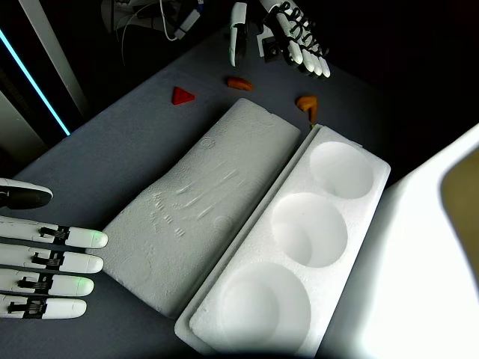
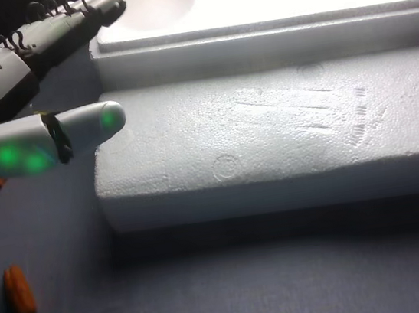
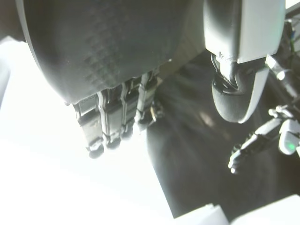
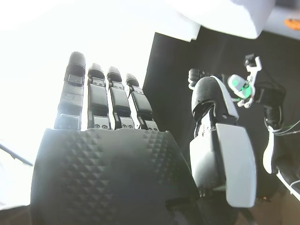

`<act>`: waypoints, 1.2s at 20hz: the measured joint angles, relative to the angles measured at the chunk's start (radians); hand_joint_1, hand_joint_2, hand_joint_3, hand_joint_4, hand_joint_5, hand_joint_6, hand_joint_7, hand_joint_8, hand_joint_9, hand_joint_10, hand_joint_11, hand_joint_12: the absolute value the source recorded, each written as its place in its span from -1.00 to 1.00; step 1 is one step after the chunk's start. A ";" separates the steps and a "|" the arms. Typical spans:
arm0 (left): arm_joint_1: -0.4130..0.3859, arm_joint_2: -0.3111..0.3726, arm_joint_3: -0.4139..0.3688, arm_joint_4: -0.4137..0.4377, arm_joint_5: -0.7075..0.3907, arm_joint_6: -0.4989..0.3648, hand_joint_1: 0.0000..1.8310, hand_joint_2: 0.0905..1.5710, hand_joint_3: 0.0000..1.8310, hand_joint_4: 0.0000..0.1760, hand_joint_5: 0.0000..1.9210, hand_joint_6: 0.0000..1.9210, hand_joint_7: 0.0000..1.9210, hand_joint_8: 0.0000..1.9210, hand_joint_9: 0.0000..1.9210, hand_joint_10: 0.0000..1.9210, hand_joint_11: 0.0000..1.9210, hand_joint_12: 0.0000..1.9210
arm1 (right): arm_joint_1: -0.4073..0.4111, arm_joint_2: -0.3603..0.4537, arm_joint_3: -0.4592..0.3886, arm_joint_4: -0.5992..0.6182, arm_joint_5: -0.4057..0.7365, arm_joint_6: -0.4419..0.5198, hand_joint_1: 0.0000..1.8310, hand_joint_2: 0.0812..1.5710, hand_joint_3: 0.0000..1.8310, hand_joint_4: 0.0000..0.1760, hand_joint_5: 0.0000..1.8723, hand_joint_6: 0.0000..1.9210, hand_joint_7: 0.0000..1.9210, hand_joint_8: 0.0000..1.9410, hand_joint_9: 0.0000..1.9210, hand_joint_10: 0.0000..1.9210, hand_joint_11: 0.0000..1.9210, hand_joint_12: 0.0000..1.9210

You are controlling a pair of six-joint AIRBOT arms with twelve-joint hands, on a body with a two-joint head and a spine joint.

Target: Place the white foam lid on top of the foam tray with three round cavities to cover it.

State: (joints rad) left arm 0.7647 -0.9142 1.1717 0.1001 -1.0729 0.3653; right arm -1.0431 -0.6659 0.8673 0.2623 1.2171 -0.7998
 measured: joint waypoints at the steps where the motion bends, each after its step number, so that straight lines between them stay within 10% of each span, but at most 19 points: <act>1: 0.000 0.003 -0.002 0.002 0.005 0.000 -0.94 0.43 -0.96 0.69 -1.00 -1.00 -1.00 -1.00 -1.00 -1.00 -1.00 -1.00 | 0.000 0.003 0.000 0.001 -0.005 -0.004 -0.53 0.58 -0.99 -1.00 -1.00 -1.00 -1.00 -1.00 -1.00 -1.00 -1.00 -0.99; 6: 0.043 0.033 -0.042 -0.056 0.008 0.031 -0.89 0.31 -1.00 0.25 -1.00 -1.00 -1.00 -1.00 -1.00 -1.00 -1.00 -1.00 | 0.000 0.005 -0.019 0.045 -0.006 -0.023 -0.59 0.52 -1.00 -1.00 -1.00 -1.00 -1.00 -1.00 -1.00 -1.00 -1.00 -1.00; 8: 0.078 0.041 -0.053 -0.097 -0.001 0.043 -0.80 0.28 -1.00 0.48 -1.00 -1.00 -1.00 -1.00 -1.00 -1.00 -1.00 -1.00 | -0.008 0.005 -0.020 0.061 -0.005 -0.029 -0.54 0.48 -1.00 -1.00 -1.00 -1.00 -1.00 -1.00 -1.00 -1.00 -1.00 -1.00; 12: 0.128 0.056 -0.077 -0.188 -0.012 0.074 -0.76 0.23 -1.00 -0.20 -1.00 -1.00 -1.00 -1.00 -1.00 -1.00 -1.00 -1.00 | -0.023 -0.027 -0.020 0.142 0.001 -0.038 -0.52 0.46 -1.00 -1.00 -1.00 -1.00 -1.00 -1.00 -1.00 -1.00 -1.00 -1.00; 16: 0.154 0.078 -0.089 -0.206 0.032 0.088 -0.75 0.19 -1.00 -0.17 -1.00 -1.00 -1.00 -1.00 -1.00 -1.00 -1.00 -1.00 | -0.031 -0.070 -0.019 0.187 -0.006 -0.058 -0.51 0.46 -1.00 -1.00 -1.00 -1.00 -1.00 -1.00 -1.00 -1.00 -0.97 -0.98; 22: 0.237 0.081 -0.089 -0.256 0.090 0.092 -0.67 0.11 -1.00 -0.72 -1.00 -1.00 -1.00 -1.00 -1.00 -1.00 -1.00 -1.00 | -0.031 -0.116 0.010 0.230 -0.043 -0.068 -0.42 0.41 -1.00 -1.00 -1.00 -1.00 -1.00 -1.00 -1.00 -1.00 -1.00 -1.00; 24: 0.245 0.062 -0.086 -0.266 0.105 0.094 -0.61 0.12 -1.00 -0.54 -1.00 -1.00 -1.00 -1.00 -1.00 -1.00 -1.00 -1.00 | -0.031 -0.124 0.012 0.244 -0.056 -0.072 -0.42 0.41 -1.00 -1.00 -1.00 -1.00 -1.00 -1.00 -1.00 -1.00 -1.00 -1.00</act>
State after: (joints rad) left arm 1.0092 -0.8520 1.0855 -0.1658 -0.9680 0.4591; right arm -1.0740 -0.7902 0.8791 0.5060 1.1610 -0.8719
